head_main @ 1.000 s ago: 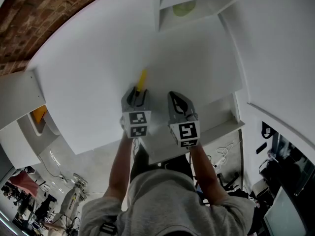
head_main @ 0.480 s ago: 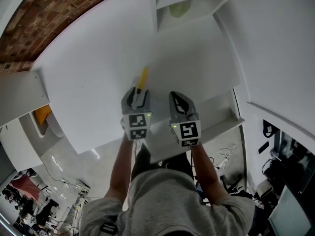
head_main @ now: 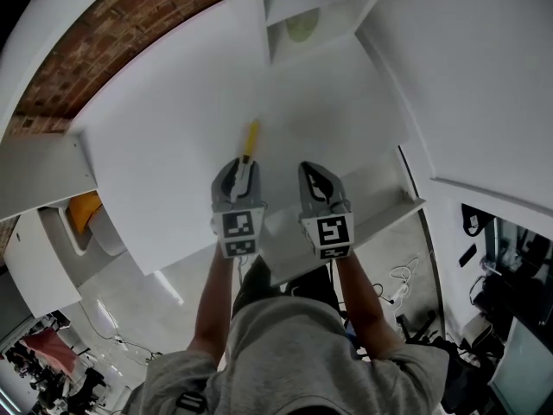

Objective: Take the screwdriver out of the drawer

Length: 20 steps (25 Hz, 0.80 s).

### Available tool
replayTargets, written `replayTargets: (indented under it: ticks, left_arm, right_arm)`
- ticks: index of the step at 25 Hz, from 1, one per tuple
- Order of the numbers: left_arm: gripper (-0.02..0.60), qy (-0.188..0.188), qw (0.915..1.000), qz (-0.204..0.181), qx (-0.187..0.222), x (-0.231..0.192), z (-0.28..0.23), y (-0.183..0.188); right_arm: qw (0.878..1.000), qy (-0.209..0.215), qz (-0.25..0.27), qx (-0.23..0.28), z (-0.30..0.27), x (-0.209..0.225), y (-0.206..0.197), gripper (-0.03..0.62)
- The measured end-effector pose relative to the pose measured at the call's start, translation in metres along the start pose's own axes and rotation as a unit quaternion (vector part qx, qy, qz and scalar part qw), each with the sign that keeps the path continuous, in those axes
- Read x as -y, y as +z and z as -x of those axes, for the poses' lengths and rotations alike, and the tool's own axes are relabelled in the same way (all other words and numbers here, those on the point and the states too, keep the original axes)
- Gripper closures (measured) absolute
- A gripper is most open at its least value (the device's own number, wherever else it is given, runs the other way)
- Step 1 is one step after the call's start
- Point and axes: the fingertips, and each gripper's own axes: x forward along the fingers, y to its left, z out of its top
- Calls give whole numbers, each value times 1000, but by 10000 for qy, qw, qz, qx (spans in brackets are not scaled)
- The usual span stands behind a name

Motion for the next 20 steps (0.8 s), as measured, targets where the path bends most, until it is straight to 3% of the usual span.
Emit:
replayTargets:
  ticks: [10, 20]
  left_arm:
    - [483, -205, 9963, -210, 812, 10, 70, 52]
    - [521, -536, 9901, -289, 1262, 40, 133, 68]
  right_arm:
    - [9970, -403, 205, 624, 54, -18, 50, 591]
    - [9905, -741, 230, 1136, 125, -45, 75, 591]
